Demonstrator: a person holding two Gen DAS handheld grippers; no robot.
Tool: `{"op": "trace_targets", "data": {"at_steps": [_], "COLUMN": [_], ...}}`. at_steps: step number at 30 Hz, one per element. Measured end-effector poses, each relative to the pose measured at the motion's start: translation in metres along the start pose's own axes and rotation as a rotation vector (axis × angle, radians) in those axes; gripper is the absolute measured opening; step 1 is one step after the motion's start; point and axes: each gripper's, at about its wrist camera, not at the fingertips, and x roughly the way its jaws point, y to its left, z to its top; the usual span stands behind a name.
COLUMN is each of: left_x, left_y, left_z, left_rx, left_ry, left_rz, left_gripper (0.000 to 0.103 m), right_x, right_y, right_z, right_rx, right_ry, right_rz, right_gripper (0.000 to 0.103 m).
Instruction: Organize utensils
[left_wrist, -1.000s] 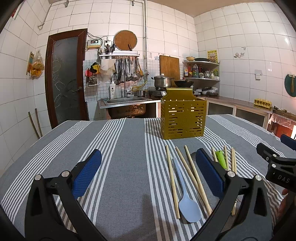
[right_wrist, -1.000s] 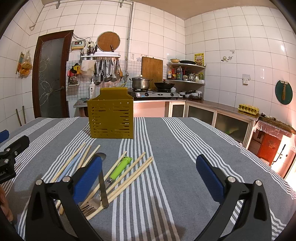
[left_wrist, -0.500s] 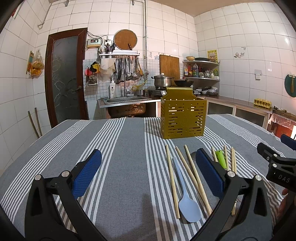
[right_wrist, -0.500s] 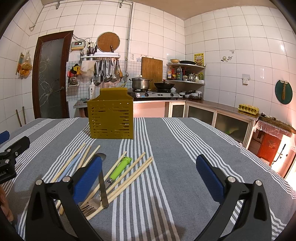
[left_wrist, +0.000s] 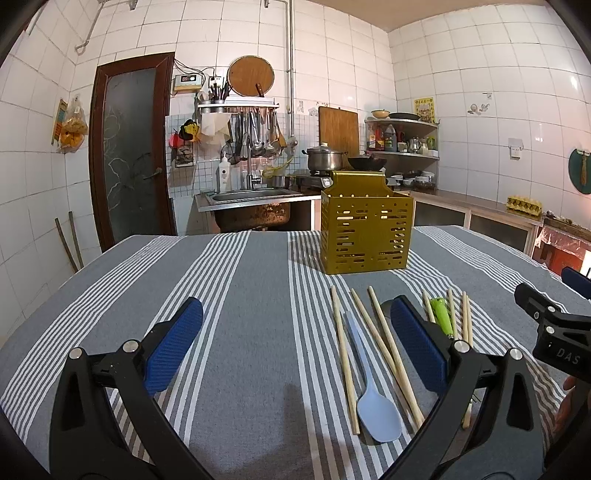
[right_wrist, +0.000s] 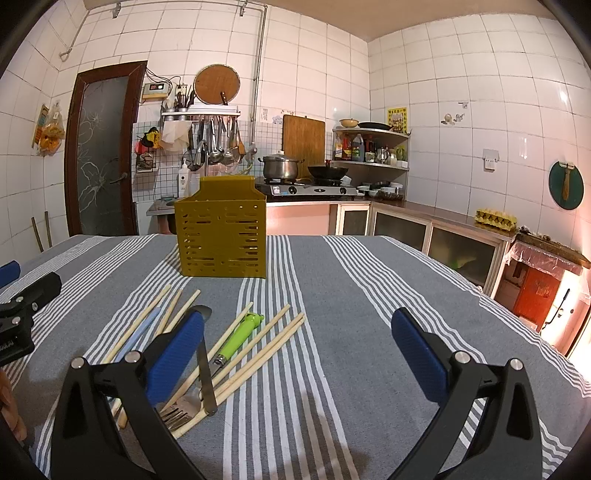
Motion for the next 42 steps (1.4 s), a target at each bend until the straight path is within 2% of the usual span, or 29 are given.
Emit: {"op": "trace_targets", "data": {"at_steps": [15,22,25,30,34,37,39,42], "left_x": [0.008,0.018,0.024,0.044,0.067,0.092,0.109,0.132], "left_y": [0.003,0.007,0.01,0.01,0.006,0.002,-0.001,-0.004], "left_z": [0.002,0.001,0.002,0.012,0.024,0.031,0.034,0.033], "left_rx": [-0.007,-0.02,-0.035,-0.007,0.031,0.045,0.042,0.039], "left_ry": [0.032,0.097,0.121,0.173,0.212,0.267,0.305,0.348], "left_rz": [0.006,-0.013,-0.021,-0.025,-0.038,-0.081,-0.112,-0.12], "left_gripper": [0.098,0.098,0.098,0.098,0.098,0.098,0.098,0.098], "right_x": [-0.004,-0.009,-0.008,0.023,0.058,0.093,0.106,0.12], "right_y": [-0.004,0.001,0.001,-0.011,-0.012,-0.015,-0.018,-0.02], "right_z": [0.005,0.004,0.004,0.013,0.019,0.013,0.009,0.005], "right_rx": [-0.005,-0.029,-0.031,0.027,0.0,0.011,0.03,0.054], "right_ry": [0.008,-0.012,-0.004,0.137,0.258,0.38,0.419,0.46], "right_rz": [-0.015,-0.03,-0.064,-0.072,-0.138,-0.166,-0.178,-0.198], "right_gripper": [0.099,0.099,0.099,0.099,0.099,0.099,0.099,0.099]}}
